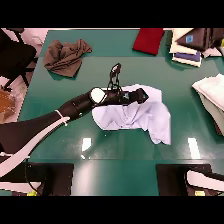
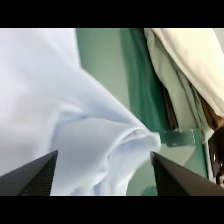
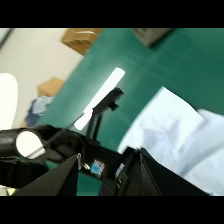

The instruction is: Fold the shirts.

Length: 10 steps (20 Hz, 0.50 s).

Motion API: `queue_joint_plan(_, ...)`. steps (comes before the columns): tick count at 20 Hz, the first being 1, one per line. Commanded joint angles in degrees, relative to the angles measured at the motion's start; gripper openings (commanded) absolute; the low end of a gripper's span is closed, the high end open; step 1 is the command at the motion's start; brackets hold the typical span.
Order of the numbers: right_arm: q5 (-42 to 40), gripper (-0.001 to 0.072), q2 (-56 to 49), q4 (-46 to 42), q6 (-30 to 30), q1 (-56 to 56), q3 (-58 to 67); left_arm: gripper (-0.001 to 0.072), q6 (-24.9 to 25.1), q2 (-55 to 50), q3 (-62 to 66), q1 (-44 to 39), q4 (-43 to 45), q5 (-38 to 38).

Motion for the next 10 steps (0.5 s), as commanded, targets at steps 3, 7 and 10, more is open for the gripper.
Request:
queue_joint_plan(3,-4.96,0.044,8.81,-13.84,0.04,-2.12,-21.49,0.0543,1.25,3.69,0.26,11.96,5.86,-11.69)
queue_joint_plan(7,-10.34,0.0439,13.35,-5.75,-3.76,-7.72,-40.02,0.0536,-9.07,8.61,-1.62,25.03,27.87,-34.77)
queue_joint_plan(10,-14.36,0.0443,15.23,1.79,-7.02,-11.54,-45.86,0.0679,-8.09,9.9,-8.92,30.95,31.54,-43.52)
